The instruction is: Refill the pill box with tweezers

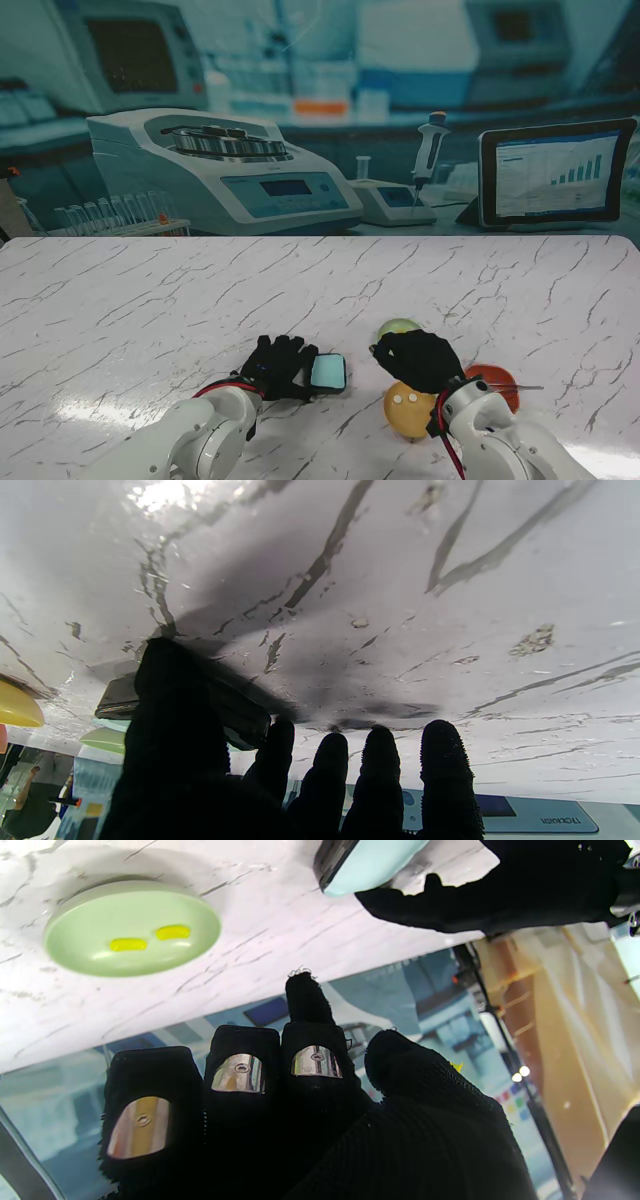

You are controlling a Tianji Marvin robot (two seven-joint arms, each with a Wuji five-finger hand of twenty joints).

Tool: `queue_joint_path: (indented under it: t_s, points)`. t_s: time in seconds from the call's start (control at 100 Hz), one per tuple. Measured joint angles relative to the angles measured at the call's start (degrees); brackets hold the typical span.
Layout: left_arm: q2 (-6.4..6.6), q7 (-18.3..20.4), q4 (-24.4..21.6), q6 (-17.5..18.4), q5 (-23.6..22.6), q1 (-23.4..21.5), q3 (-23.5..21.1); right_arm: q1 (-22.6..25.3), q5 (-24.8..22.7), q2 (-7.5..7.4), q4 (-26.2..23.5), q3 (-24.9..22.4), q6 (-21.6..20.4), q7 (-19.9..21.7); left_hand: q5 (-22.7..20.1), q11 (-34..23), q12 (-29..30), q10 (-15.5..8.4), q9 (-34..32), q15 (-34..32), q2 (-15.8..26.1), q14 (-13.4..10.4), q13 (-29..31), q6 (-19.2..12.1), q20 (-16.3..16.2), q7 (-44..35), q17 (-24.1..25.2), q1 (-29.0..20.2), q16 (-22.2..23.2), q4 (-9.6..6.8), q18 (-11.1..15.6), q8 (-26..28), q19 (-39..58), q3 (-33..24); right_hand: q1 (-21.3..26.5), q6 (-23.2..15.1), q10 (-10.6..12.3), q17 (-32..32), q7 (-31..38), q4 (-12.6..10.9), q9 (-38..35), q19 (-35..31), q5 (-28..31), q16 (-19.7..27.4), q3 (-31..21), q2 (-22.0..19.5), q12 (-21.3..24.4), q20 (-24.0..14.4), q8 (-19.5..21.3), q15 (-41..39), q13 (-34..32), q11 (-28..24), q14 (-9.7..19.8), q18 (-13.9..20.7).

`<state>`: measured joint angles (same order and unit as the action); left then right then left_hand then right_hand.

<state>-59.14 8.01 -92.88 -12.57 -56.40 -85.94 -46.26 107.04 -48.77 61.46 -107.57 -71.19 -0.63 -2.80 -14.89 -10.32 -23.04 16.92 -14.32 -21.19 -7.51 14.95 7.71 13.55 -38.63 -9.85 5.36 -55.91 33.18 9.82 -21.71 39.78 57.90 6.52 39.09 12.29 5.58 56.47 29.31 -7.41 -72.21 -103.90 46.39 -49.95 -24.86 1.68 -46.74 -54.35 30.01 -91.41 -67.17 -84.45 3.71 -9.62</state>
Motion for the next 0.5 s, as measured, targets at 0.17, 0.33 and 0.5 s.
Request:
queue_joint_path:
  t_s: [0.17, 0.33, 0.5]
  points:
    - [0.0, -0.03, 0.09, 0.41, 0.23, 0.0, -0.12, -3.34, 2.06, 0.01, 2.83, 4.09, 3.23, 0.09, 0.0, 0.0, 0.0, -0.25, 0.0, 0.02, 0.0, 0.0, 0.0, 0.0, -0.01, 0.0, 0.0, -0.48, 0.01, 0.0, 0.0, 0.0, 0.0, 0.0, -0.45, 0.01, 0.13, 0.2, 0.0, -1.15, 0.0, -0.04, 0.0, 0.02, -1.43, 0.04, 0.5, 0.04, 0.0, -0.11, -0.04, -0.46, 0.15, 0.0]
    - [0.0, -0.02, 0.13, 0.66, 0.31, 0.0, -0.21, -5.63, 5.23, 0.32, 5.19, 6.92, 4.86, -0.12, -0.01, 0.0, 0.0, -0.35, 0.0, 0.06, 0.01, 0.0, 0.0, 0.0, -0.12, -0.01, 0.0, -0.52, 0.01, 0.0, 0.0, 0.05, 0.0, 0.0, -0.75, 0.01, 0.36, 0.56, 0.63, -1.18, -0.59, -0.26, 0.01, 0.03, -2.04, 0.62, 0.57, 0.05, -0.52, -0.58, -0.74, -0.88, 0.36, 0.0]
    - [0.02, 0.12, 0.15, 0.99, 0.5, 0.04, -0.27, -7.68, 6.81, 0.83, 8.11, 9.64, 6.1, -1.16, -0.01, 0.0, -0.01, -0.35, 0.0, 0.1, 0.02, 0.0, 0.0, 0.0, -0.2, -0.01, 0.0, -0.59, 0.01, 0.0, 0.0, 0.06, 0.0, 0.0, -1.91, 0.02, 0.4, 0.78, 1.2, -2.98, -0.59, -0.35, 0.02, 0.04, -2.37, 1.21, 0.63, 0.05, -0.55, -0.77, -0.79, -1.2, 0.37, 0.0]
